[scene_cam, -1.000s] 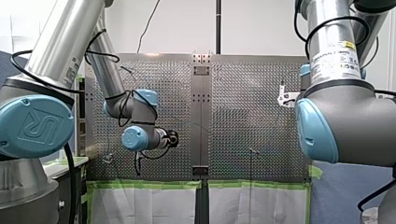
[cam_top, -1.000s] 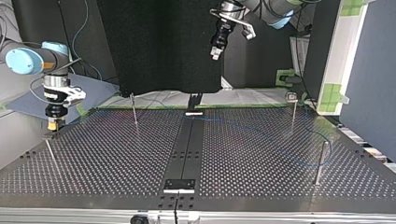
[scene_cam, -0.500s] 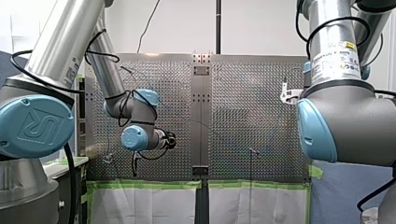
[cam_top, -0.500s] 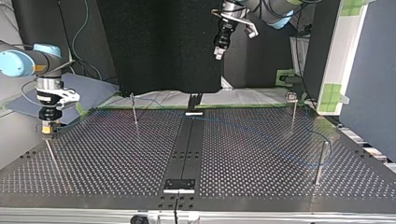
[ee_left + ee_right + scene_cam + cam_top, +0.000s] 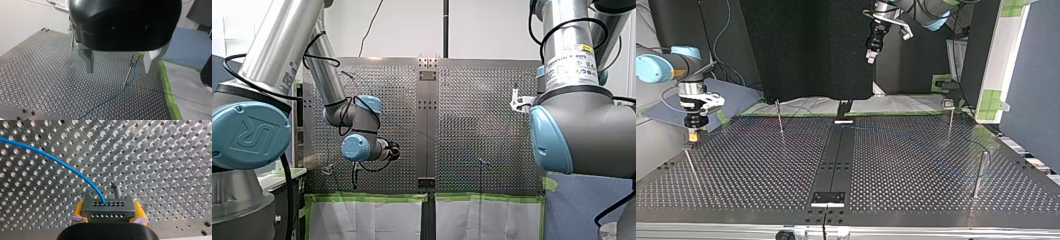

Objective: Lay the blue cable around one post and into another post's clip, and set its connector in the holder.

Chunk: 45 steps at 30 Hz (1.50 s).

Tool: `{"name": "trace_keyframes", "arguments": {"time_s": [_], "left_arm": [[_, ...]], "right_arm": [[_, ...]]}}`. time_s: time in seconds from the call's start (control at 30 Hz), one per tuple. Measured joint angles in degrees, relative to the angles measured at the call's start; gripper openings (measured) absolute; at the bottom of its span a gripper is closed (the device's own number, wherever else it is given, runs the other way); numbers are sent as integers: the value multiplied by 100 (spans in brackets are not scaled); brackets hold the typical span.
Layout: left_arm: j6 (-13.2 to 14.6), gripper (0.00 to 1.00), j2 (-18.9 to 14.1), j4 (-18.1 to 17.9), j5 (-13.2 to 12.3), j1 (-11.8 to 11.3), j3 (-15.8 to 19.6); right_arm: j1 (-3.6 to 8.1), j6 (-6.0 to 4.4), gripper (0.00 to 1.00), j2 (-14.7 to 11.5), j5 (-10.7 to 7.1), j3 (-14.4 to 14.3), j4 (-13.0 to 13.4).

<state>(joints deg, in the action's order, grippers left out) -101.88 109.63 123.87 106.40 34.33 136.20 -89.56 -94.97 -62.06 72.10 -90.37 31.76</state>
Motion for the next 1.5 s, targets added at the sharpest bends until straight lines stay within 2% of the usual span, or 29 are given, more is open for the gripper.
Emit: {"name": "trace_keyframes", "arguments": {"time_s": [0.13, 0.4, 0.63, 0.87, 1.1, 1.5], "left_arm": [[28, 100, 0, 25, 8, 16, 0], [52, 100, 0, 67, 22, 23, 1], [69, 100, 0, 87, 87, 20, 1], [92, 100, 0, 104, 103, 17, 1], [90, 100, 0, 111, 104, 25, 1], [98, 100, 0, 113, 136, 35, 1]], "right_arm": [[9, -61, 0, -8, -31, 3, -56], [8, -101, 0, -111, -27, 5, -89], [7, -253, 0, -288, -35, 6, 14], [32, -335, 0, -300, -35, 2, 123], [46, -329, 0, -273, -21, -45, 160], [37, -262, 0, -252, 150, -134, 82]]}}
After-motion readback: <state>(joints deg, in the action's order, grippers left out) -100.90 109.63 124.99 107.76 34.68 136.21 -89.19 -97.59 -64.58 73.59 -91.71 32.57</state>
